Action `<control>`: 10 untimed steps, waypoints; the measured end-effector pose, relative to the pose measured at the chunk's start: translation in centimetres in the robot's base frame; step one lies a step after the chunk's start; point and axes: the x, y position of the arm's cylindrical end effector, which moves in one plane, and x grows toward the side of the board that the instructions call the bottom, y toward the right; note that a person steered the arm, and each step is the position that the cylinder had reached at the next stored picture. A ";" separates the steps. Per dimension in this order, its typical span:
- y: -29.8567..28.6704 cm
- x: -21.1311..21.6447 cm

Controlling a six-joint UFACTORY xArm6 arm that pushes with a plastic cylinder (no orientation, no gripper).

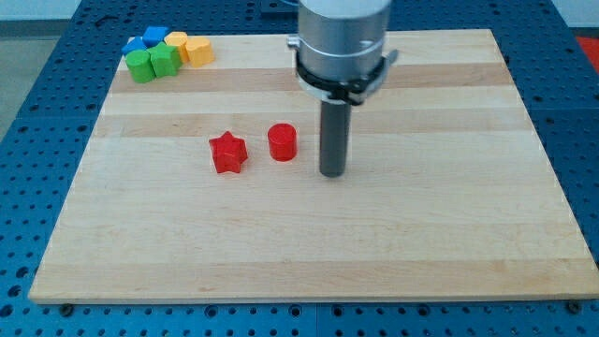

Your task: Push red circle towards center left

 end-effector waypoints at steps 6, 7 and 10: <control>-16.6 -8.3; -18.9 -8.9; -21.4 -3.3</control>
